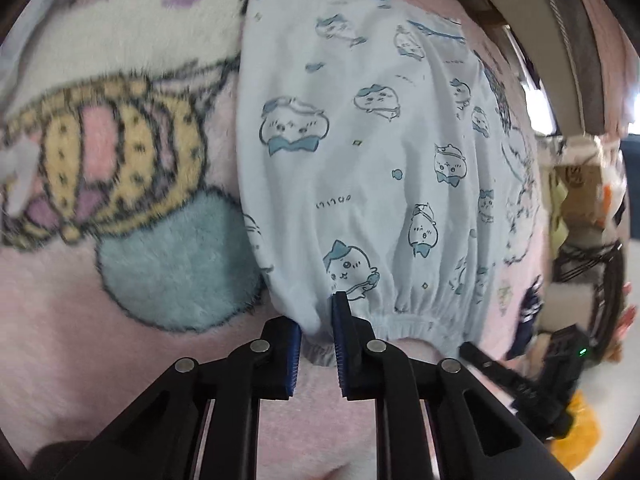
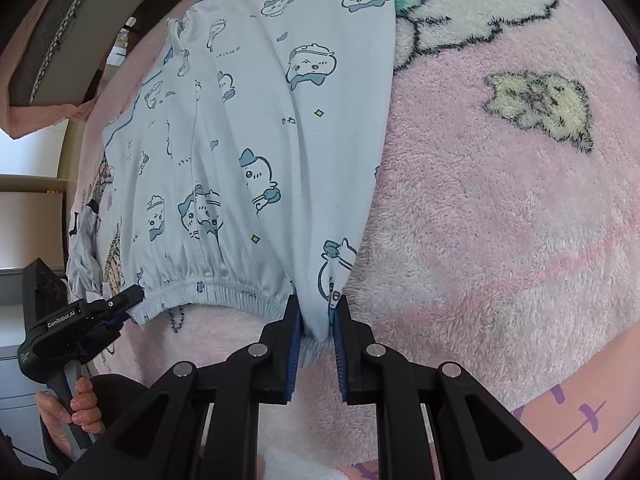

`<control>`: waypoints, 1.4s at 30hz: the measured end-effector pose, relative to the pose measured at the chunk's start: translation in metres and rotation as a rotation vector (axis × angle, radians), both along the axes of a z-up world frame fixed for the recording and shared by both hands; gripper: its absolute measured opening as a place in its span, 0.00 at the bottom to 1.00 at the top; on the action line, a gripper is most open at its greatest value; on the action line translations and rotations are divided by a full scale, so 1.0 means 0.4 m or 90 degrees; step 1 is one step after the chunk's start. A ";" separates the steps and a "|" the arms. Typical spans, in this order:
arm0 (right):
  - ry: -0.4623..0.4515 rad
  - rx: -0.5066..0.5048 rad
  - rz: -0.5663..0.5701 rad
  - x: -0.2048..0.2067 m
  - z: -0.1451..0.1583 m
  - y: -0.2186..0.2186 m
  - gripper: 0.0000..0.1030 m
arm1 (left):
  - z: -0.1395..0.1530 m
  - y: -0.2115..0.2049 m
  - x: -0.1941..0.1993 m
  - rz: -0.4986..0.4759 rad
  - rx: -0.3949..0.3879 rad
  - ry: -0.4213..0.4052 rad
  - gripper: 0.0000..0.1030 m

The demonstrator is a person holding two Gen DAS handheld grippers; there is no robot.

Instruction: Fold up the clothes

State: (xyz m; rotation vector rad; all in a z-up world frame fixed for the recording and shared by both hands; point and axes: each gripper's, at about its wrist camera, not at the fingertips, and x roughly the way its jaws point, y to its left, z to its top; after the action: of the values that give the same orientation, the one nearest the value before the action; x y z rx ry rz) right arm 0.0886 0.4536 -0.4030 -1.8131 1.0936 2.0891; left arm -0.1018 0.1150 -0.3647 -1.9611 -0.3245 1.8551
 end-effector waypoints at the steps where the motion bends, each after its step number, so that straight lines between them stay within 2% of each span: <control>1: 0.000 0.002 0.001 0.001 0.002 0.000 0.13 | 0.008 0.000 0.003 -0.010 -0.010 0.011 0.12; 4: -0.006 0.006 0.004 0.001 0.002 -0.003 0.13 | 0.004 -0.010 0.017 -0.030 -0.034 0.016 0.12; 7: -0.012 0.009 0.008 -0.004 -0.001 -0.011 0.13 | -0.013 -0.027 0.031 -0.034 -0.040 -0.001 0.12; 11: -0.020 0.014 0.021 -0.008 -0.002 -0.021 0.13 | -0.008 -0.036 0.033 -0.039 -0.035 0.002 0.12; 16: -0.035 0.019 0.039 -0.002 -0.004 -0.034 0.13 | 0.002 -0.042 0.047 -0.059 -0.054 0.017 0.12; 20: -0.043 0.011 0.048 0.012 -0.008 -0.043 0.13 | 0.004 0.054 0.054 -0.066 -0.063 0.019 0.12; 24: -0.041 0.004 0.050 0.010 -0.012 -0.045 0.13 | 0.007 0.059 0.060 -0.071 -0.066 0.019 0.12; 27: -0.042 0.007 0.063 0.001 -0.004 -0.047 0.15 | 0.013 0.072 0.061 -0.106 -0.081 0.019 0.12; 28: -0.045 0.008 0.063 -0.003 -0.002 -0.047 0.20 | 0.021 0.077 0.062 -0.117 -0.085 0.026 0.13; 30: -0.056 0.024 0.062 -0.004 0.004 -0.041 0.45 | 0.038 0.087 0.065 -0.140 -0.093 0.042 0.13; 31: -0.060 0.033 0.061 -0.003 0.009 -0.035 0.50 | 0.048 0.094 0.069 -0.155 -0.098 0.053 0.13; 32: -0.062 0.043 0.058 0.000 0.015 -0.029 0.53 | 0.060 0.104 0.075 -0.177 -0.106 0.075 0.13; 35: -0.048 0.052 0.035 0.010 0.044 0.003 0.53 | 0.096 0.138 0.102 -0.246 -0.132 0.150 0.14; 37: -0.038 0.060 0.023 0.012 0.063 0.024 0.54 | 0.116 0.156 0.119 -0.268 -0.119 0.182 0.20; 38: -0.035 0.066 0.018 0.011 0.070 0.033 0.54 | 0.123 0.158 0.122 -0.273 -0.108 0.185 0.36; 39: -0.033 0.071 0.015 0.010 0.076 0.040 0.54 | 0.129 0.160 0.125 -0.278 -0.096 0.187 0.75; 41: -0.029 0.076 0.008 0.006 0.083 0.050 0.54 | 0.148 0.174 0.122 -0.288 -0.081 0.201 1.00; 42: -0.027 0.079 0.005 0.003 0.086 0.055 0.54 | 0.162 0.187 0.115 -0.294 -0.080 0.214 1.00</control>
State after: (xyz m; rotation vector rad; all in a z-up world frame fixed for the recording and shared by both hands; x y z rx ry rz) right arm 0.0899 0.4757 -0.3685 -1.7978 0.9270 2.0622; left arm -0.0556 0.1898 -0.2998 -1.5818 0.3266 1.8709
